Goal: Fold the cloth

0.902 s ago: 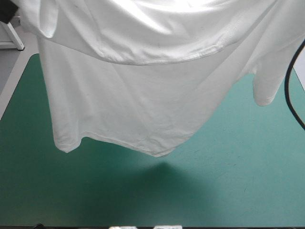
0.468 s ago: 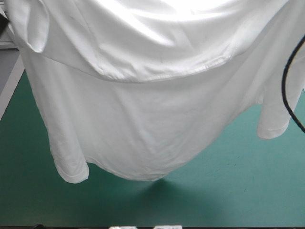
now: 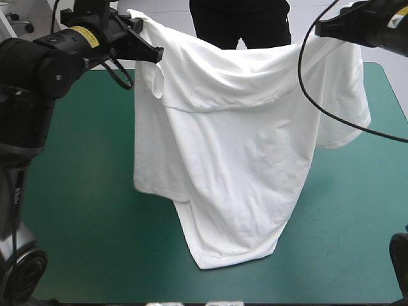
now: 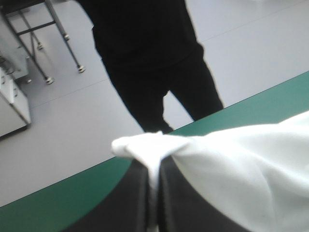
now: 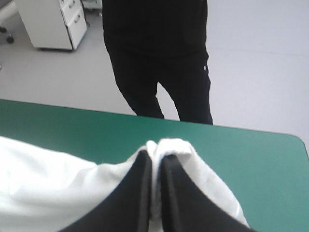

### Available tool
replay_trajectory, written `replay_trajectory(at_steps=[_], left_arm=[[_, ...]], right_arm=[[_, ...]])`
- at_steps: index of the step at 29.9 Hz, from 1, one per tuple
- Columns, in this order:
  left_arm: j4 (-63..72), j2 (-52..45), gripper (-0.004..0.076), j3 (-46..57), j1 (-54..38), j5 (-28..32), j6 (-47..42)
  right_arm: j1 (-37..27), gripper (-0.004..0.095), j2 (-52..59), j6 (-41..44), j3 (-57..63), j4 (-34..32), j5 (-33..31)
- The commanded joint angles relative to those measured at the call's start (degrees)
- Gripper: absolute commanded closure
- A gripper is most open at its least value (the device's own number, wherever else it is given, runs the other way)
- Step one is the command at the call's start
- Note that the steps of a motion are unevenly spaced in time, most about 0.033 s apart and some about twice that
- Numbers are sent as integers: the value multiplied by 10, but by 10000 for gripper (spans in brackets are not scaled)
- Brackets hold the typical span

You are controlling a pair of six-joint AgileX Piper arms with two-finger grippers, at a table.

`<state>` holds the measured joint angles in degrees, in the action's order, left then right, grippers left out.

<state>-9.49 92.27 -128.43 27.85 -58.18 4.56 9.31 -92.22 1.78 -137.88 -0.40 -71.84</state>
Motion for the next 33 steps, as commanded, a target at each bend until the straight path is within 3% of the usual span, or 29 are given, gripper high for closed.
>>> replay_trajectory(at_steps=[1, 15, 33], left_arm=[[-72, 18, 733, -9, -3, 69, -29], [1, 186, 733, -9, -84, 70, -39], [-9, 351, 732, -9, -92, 110, -46]], right_arm=[[-1, 925, -23, 4, -1, -23, 49], [-1, 926, -213, 7, -1, -18, 44], [-1, 924, -369, 28, -1, -63, 83]])
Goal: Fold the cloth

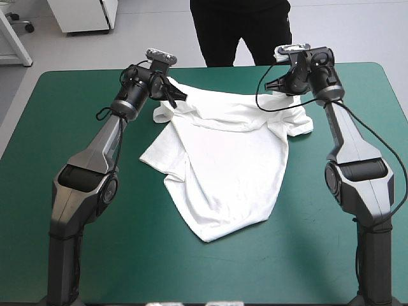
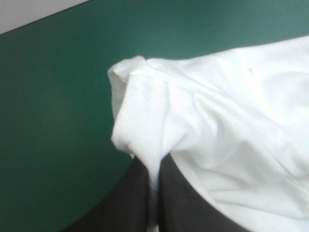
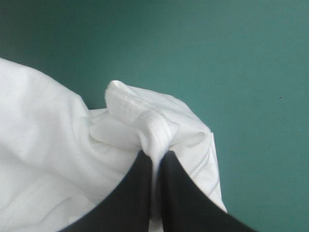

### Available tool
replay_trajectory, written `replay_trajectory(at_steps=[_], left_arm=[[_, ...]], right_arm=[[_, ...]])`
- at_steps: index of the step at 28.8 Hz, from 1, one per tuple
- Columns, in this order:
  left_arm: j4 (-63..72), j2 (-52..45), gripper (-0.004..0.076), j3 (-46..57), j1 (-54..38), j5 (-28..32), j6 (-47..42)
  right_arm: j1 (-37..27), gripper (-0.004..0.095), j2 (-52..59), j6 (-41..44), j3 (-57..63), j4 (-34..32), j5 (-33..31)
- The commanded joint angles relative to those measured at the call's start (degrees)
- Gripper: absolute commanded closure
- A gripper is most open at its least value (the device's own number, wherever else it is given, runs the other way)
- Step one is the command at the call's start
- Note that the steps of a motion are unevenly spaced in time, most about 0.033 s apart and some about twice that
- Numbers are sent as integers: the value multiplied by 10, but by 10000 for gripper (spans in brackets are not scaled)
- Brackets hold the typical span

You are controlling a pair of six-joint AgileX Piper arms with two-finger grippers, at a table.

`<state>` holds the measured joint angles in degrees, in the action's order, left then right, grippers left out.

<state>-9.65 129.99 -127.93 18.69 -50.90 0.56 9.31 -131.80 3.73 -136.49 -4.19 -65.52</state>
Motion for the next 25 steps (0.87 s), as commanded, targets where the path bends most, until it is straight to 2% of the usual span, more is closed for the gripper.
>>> replay_trajectory(at_steps=[1, 3, 4, 9, 11, 16, 22, 25], left_arm=[[-12, -19, 726, -14, 0, 37, -6], [-17, -10, 664, -14, 0, 26, -6], [-17, -9, 620, -14, 0, 16, -6], [-20, -15, 237, -30, 0, -49, -18], [-22, -22, 165, -53, 0, -74, -45], [-22, -50, 188, -111, 1, -130, -49], [-22, -117, 255, -142, 1, -229, -6], [-15, -166, 279, -133, 1, -229, -6]], right_arm=[[-1, 916, 22, 8, -15, -26, 13], [-1, 855, 14, 7, -15, -27, -8], [-1, 783, 11, 8, -15, -20, -17], [-6, 406, 15, 51, -24, 12, -38], [-6, 322, 18, 60, -35, 22, -55], [-6, 327, 55, 61, -39, 33, -60], [-6, 332, 136, 42, -37, 56, -60], [-6, 368, 176, 28, -18, 80, -60]])
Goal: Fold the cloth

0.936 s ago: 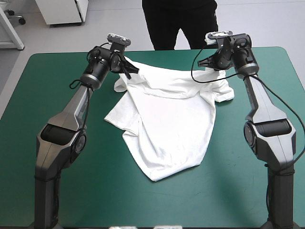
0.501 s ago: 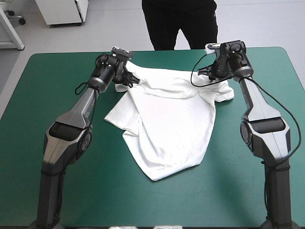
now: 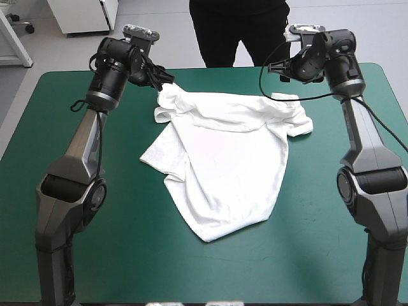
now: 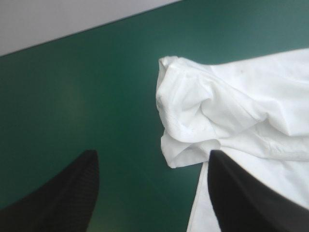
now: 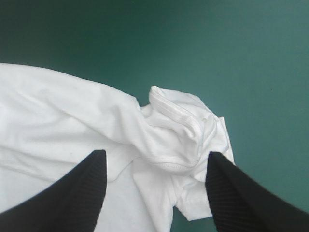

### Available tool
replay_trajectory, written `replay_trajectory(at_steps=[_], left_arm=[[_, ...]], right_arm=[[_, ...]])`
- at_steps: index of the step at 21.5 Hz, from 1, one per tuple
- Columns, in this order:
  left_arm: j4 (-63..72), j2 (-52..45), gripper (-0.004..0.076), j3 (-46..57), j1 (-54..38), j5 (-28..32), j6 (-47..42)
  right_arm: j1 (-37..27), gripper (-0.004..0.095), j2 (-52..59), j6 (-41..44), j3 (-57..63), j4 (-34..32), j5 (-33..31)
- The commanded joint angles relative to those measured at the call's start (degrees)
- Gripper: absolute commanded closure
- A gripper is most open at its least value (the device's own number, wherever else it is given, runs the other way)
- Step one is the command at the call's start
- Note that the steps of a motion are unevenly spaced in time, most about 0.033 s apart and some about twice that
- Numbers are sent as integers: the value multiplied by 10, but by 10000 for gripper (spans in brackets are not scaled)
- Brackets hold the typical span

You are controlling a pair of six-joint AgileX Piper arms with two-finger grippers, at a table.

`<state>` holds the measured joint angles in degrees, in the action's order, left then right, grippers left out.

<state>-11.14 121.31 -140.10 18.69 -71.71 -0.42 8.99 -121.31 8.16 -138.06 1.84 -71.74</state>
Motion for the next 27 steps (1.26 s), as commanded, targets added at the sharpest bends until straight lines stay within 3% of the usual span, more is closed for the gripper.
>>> replay_trajectory(at_steps=[1, 6, 11, 16, 27], left_arm=[[15, -113, 283, 1, 1, -21, 13], [74, -223, 283, 84, 1, -21, 38], [59, -283, 283, 260, 1, -21, 60], [50, -232, 283, 332, 0, -21, 66], [111, -106, 283, 334, -60, -21, 87]], right_arm=[[-3, 387, 105, -28, 29, 38, 2], [-3, 399, 218, -47, 173, 42, 2], [-3, 427, 359, -54, 371, 19, 2], [-3, 426, 395, -54, 454, -1, 2], [-3, 427, 396, -52, 459, -28, 2]])
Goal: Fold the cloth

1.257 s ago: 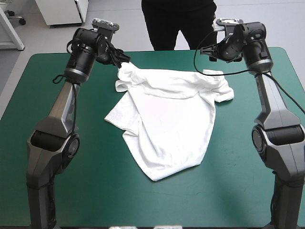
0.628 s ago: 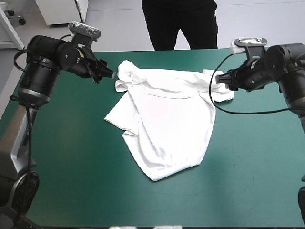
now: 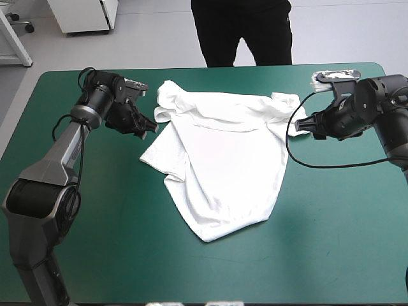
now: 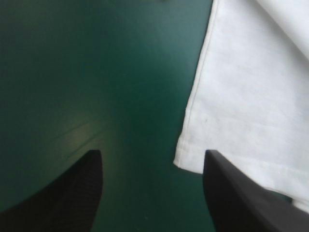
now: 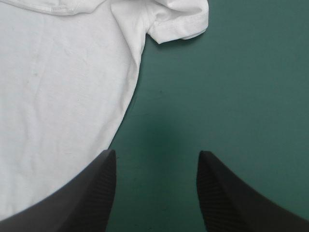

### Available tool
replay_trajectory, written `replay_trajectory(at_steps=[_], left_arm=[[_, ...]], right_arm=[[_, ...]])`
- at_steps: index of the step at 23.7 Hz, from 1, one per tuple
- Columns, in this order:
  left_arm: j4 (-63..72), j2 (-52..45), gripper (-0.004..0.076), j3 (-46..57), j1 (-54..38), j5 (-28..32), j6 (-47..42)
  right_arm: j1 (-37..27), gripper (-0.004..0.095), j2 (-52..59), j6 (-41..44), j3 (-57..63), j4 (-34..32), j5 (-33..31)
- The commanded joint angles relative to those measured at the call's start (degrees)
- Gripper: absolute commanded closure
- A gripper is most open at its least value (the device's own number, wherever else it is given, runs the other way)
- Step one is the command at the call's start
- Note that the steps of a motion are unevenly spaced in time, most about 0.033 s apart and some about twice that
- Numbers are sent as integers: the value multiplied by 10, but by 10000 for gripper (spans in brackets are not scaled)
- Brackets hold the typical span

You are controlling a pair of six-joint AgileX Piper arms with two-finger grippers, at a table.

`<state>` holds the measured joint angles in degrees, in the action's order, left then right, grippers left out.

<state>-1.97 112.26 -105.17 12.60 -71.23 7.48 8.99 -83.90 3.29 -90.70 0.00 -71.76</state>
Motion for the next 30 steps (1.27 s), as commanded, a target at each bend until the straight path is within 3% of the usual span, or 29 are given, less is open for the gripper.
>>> replay_trajectory(at_steps=[1, 16, 18, 20, 21, 23, 30], left_arm=[[26, -7, 283, -15, 1, -25, 15], [56, 60, 304, 29, 6, -25, 22], [56, 69, 342, 42, 19, -22, 22], [56, 72, 449, 58, 37, -22, 27], [56, 72, 571, 72, 48, -22, 28], [51, 72, 734, 87, 57, -20, 28], [48, 72, 731, 93, 56, -22, 31]], right_arm=[[-3, 426, 22, -4, -15, -11, 2], [-3, 465, 22, -4, -15, -28, 2], [-3, 465, 22, -4, -15, -28, 2], [-3, 467, 22, -4, -15, -31, 2], [-3, 467, 22, -4, -15, -31, 2], [-3, 467, 22, -3, -15, -31, 2], [-2, 466, 22, -2, -15, 22, 2]])
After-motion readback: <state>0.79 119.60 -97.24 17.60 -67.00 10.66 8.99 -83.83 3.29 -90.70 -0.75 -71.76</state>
